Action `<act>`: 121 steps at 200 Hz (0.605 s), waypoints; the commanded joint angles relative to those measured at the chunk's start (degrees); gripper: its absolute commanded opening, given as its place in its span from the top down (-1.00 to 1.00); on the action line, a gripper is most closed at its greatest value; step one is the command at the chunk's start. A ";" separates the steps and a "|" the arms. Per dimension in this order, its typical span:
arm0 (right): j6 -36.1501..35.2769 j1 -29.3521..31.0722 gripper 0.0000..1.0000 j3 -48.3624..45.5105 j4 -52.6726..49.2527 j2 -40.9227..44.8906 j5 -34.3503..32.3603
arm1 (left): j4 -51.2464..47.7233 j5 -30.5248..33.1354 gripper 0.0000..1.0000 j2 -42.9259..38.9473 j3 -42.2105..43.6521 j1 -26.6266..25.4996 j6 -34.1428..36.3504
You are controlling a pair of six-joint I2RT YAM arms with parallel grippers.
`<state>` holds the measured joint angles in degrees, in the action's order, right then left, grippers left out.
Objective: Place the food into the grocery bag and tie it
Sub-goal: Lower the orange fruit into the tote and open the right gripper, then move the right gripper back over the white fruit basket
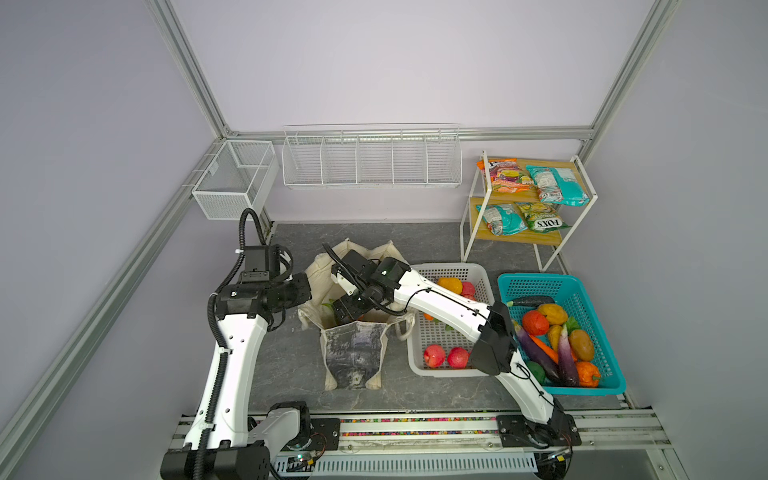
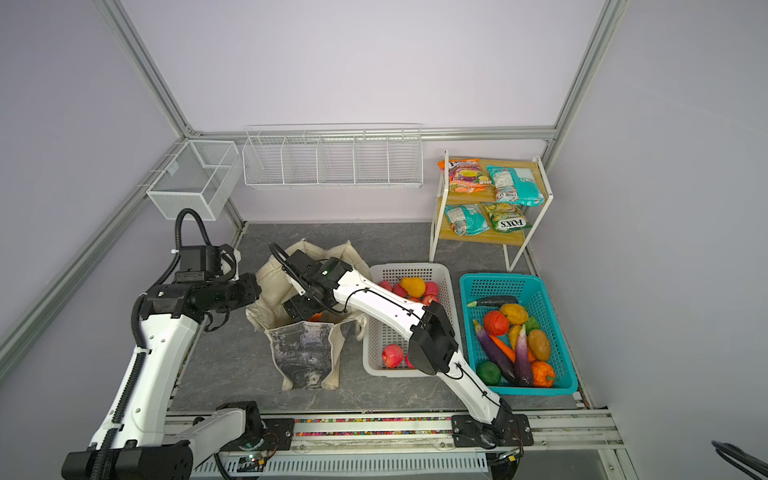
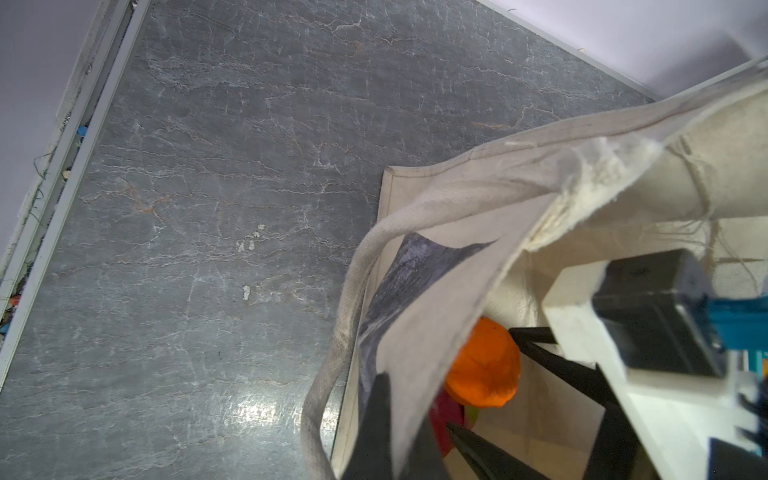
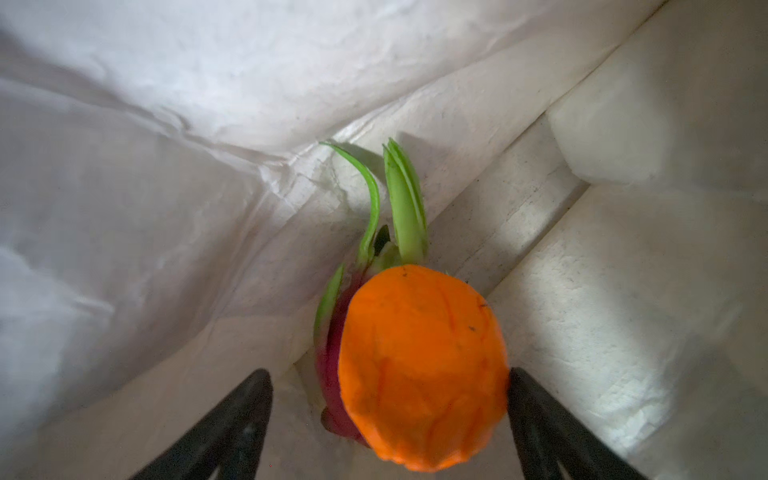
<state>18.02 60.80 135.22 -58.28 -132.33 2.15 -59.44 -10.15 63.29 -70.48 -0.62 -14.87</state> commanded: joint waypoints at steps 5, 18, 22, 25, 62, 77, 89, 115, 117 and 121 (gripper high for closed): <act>-1.67 0.83 -0.76 5.94 -1.36 6.07 -3.42 | -0.07 -0.21 1.00 -1.21 0.25 0.45 -0.07; -1.63 1.11 -0.76 10.20 -3.17 6.70 -5.07 | -0.06 -0.24 1.00 -1.22 0.25 0.41 -0.07; -1.73 1.13 -0.75 11.35 -3.61 6.90 -5.57 | -0.08 -0.24 1.00 -1.18 0.25 0.43 -0.07; -1.73 1.25 -0.75 12.23 -3.80 7.21 -5.84 | -0.09 -0.14 1.00 -1.20 0.25 0.45 -0.07; -2.15 1.46 -0.76 13.98 -2.92 14.20 -11.82 | -0.16 -0.05 1.00 -1.24 0.25 0.38 -0.07; -2.37 1.50 -0.77 13.43 -3.51 17.36 -15.56 | -0.39 0.00 1.00 -1.33 0.17 0.44 -0.07; -2.38 1.60 -0.79 12.26 -4.30 20.03 -19.02 | -0.45 -0.04 1.00 -1.48 0.17 0.45 -0.22; -1.89 1.37 -0.78 5.58 -6.48 26.85 -27.15 | -0.80 0.00 1.00 -1.69 0.08 0.45 -0.16; -1.86 1.42 -0.78 4.88 -6.67 27.26 -27.72 | -0.84 0.03 1.00 -1.68 0.08 0.45 -0.05; -1.73 1.34 -0.78 3.35 -6.92 28.52 -28.70 | -0.98 0.12 1.00 -1.68 0.05 0.45 -0.07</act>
<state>16.60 62.13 145.34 -60.86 -107.98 -16.27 -59.48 -10.15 62.96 -70.48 -0.62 -14.87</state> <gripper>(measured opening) 0.893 0.047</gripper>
